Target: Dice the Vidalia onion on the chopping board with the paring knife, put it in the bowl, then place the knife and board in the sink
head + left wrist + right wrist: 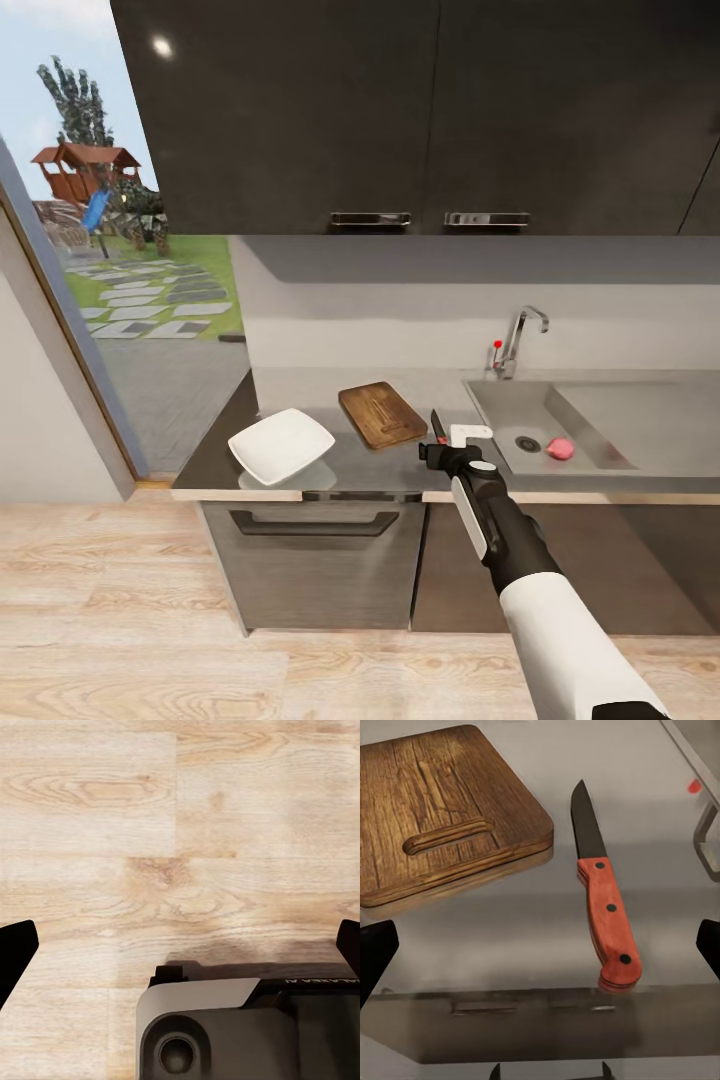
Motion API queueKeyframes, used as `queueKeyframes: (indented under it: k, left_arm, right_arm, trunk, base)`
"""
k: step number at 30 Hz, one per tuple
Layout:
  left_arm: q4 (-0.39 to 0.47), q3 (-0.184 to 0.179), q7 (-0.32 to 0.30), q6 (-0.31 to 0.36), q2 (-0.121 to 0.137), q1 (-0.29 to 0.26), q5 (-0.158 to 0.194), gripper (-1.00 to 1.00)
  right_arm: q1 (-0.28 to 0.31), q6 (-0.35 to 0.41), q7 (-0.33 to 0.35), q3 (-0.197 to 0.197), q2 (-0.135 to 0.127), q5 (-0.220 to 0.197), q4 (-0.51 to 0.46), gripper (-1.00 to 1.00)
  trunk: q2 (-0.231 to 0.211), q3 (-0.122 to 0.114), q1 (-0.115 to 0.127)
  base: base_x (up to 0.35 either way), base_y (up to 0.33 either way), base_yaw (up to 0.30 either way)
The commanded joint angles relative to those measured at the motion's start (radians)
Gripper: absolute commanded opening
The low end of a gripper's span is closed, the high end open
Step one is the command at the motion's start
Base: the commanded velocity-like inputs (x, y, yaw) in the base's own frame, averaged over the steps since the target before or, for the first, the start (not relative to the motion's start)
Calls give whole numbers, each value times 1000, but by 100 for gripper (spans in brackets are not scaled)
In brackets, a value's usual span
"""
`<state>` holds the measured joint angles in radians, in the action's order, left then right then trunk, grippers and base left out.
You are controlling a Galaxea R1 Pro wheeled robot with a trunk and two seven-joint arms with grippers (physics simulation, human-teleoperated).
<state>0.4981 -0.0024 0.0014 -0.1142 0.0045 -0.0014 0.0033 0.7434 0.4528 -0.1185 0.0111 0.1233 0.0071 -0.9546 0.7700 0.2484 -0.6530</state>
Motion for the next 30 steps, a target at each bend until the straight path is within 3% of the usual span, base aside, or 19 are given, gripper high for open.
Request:
queueKeyframes:
  k: [1, 30]
  left_arm:
    - [0, 0, 0, -2, 0, 0, 0, 100]
    - [0, -1, 0, -2, 0, 0, 0, 100]
  right_arm:
    - [1, 6, -4, 1, 0, 1, -1, 100]
    - [1, 6, -4, 3, 1, -1, -1, 100]
  trunk:
    - [1, 1, 0]
    - [1, 1, 0]
  base:
    - [0, 0, 0]
    - [0, -25, 0]
